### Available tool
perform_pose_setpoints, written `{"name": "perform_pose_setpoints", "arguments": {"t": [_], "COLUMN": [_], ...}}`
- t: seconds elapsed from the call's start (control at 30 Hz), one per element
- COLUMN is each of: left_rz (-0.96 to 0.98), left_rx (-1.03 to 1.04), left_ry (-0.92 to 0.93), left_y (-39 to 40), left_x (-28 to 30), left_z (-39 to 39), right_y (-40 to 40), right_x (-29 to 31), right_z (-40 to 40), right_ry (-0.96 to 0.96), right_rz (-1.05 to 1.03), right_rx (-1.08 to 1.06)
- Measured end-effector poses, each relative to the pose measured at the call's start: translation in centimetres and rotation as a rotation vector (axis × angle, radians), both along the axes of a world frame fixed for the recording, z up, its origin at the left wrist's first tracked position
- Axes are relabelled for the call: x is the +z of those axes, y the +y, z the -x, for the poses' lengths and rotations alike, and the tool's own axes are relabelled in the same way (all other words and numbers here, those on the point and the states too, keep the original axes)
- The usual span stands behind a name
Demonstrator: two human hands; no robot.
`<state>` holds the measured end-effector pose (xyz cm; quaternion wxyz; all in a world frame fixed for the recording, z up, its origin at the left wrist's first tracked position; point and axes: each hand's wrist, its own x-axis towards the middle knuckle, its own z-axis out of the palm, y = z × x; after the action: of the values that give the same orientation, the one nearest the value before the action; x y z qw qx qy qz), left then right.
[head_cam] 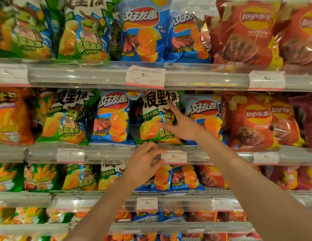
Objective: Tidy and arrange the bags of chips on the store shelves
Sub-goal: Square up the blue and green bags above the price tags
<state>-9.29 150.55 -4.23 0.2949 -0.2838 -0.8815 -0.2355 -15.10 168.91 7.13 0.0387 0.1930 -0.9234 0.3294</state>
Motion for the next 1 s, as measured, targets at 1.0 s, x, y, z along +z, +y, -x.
{"name": "perform_pose_setpoints", "arguments": {"t": [1.0], "left_rz": [0.1], "left_rx": [0.067], "left_ry": [0.075], "left_y": [0.7], "left_x": [0.1], "left_z": [-0.5], "right_y": [6.5], "right_x": [-1.7], "right_z": [-2.8], "right_ry": [0.185], "right_rz": [0.278], "right_rx": [-0.205]}}
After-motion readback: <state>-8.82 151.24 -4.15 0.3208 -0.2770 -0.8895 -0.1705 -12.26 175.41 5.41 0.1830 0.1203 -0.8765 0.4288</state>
